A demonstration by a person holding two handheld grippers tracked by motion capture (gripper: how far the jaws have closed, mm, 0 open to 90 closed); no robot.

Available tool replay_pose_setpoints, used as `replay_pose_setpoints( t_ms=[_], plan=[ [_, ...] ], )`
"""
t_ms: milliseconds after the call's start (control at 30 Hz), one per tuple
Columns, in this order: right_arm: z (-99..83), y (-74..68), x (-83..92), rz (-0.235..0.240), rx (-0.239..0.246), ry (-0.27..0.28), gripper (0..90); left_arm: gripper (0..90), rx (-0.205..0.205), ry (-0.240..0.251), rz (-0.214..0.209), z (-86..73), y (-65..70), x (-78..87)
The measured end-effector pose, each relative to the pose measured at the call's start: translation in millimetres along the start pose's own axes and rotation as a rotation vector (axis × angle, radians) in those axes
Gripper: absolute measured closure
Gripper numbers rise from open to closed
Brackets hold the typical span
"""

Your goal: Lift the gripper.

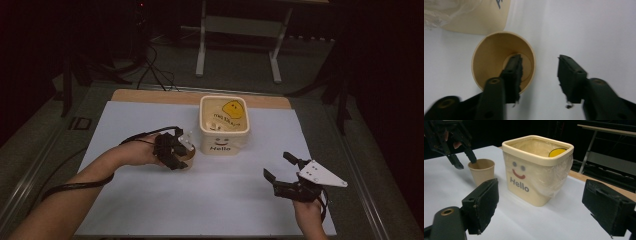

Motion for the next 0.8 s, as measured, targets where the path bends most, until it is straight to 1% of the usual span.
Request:
replay_pose_setpoints(
  t_ms=[33, 67, 167, 200, 267, 300, 467, 500, 533, 667, 700, 767, 800],
  plan=[
    [-0.1, 0.1, 0.0, 0.0, -0.001, 0.0, 13.9, 58.6, 0.002, -0.004, -0.004, -0.1, -0.7, -1.6],
    [-0.1, 0.2, 0.0, 0.0, -0.001, 0.001, 13.9, 59.4, 0.002, -0.015, 0.003, -0.6, -2.1, -3.2],
    [-0.2, 0.3, 0.0, 0.001, -0.001, 0.001, 14.0, 64.6, -0.008, -0.033, -0.001, -1.5, -4.5, -7.2],
    [-0.2, 0.2, 0.0, 0.001, -0.001, 0.001, 14.0, 66.5, -0.019, -0.044, -0.007, -1.9, -4.9, -8.5],
    [-0.2, 0.4, 0.2, 0.0, 0.0, 0.0, 14.0, 70.3, -0.02, -0.049, -0.01, -2.0, -5.0, -10.0],
    [-0.2, 0.6, 0.3, 0.001, 0.0, 0.001, 14.0, 71.8, -0.04, -0.079, -0.016, -3.6, -5.3, -14.1],
    [-0.5, 1.6, 0.2, -0.001, -0.002, 0.002, 14.0, 78.8, -0.041, -0.09, -0.023, -4.2, -6.0, -18.2],
    [-0.5, 1.6, 0.2, -0.001, -0.002, 0.002, 14.0, 78.8, -0.047, -0.092, -0.023, -4.4, -6.5, -18.6],
    [-0.5, 1.6, 0.3, -0.001, -0.002, 0.003, 14.0, 82.4, -0.048, -0.094, -0.023, -4.4, -7.2, -19.1],
    [-0.9, 1.6, -0.1, -0.001, -0.001, -0.001, 14.0, 84.3, -0.053, -0.087, -0.012, -4.2, -8.2, -20.1],
    [-1.0, 1.6, -0.1, -0.001, -0.002, -0.002, 14.0, 84.4, -0.062, -0.091, -0.002, -4.2, -8.4, -20.1],
    [-0.9, 1.7, -0.1, -0.001, -0.002, 0.0, 14.0, 86.4, -0.06, -0.09, -0.004, -4.2, -8.7, -20.1],
    [-0.8, 1.7, -0.2, -0.001, -0.001, 0.0, 14.0, 86.8, -0.063, -0.086, 0.006, -4.2, -10.2, -19.4]
  ],
)
Point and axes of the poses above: each handheld gripper's, and its own axes: x roughly backward along the jaws, z roughly out of its top, y roughly to its right, the point moved 7 cm from there along -x, roughly forward along the jaws, and after that the axes turned 3 degrees about x, right-handed, at the moved point
